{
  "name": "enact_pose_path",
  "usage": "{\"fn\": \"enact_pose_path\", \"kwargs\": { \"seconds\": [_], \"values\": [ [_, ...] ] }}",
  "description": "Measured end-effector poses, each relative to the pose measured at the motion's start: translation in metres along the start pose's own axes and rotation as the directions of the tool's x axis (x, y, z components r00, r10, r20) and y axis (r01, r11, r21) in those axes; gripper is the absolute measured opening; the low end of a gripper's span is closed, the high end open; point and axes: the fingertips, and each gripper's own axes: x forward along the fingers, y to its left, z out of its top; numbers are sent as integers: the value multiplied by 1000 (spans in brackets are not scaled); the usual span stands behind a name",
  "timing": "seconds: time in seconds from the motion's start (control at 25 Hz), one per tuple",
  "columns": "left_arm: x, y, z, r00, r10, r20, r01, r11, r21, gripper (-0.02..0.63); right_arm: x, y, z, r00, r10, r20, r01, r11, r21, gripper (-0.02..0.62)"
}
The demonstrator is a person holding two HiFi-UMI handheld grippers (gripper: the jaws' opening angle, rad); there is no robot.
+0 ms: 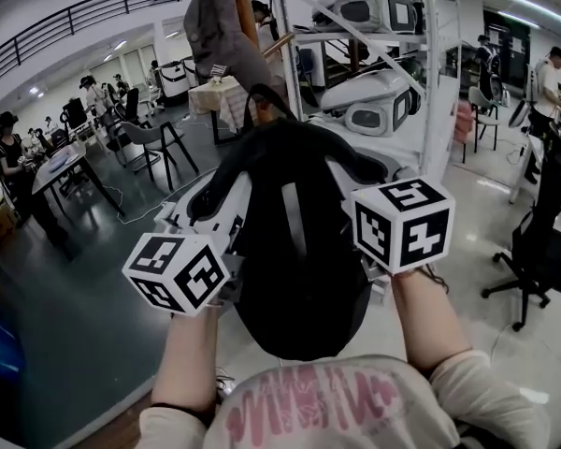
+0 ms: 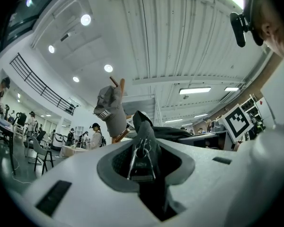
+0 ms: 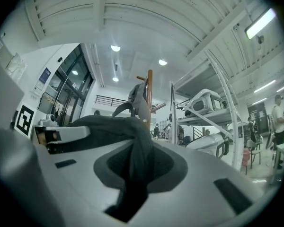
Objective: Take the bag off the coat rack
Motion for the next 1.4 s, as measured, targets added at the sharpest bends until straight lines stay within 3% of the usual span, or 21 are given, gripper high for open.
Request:
{"fn": "enact_pose_path", "kwargs": {
  "seconds": [0.84, 1.4],
  "values": [
    [-76, -28, -11, 993, -108, -40, 108, 994, -19, 84, -74, 63, -26, 996, -83, -22, 85, 994, 74, 67],
    [-81, -78, 0, 998, -57, -15, 58, 997, 49, 84, -115, 44, -20, 999, -8, 49, 2, 992, 123, 72]
  ]
}}
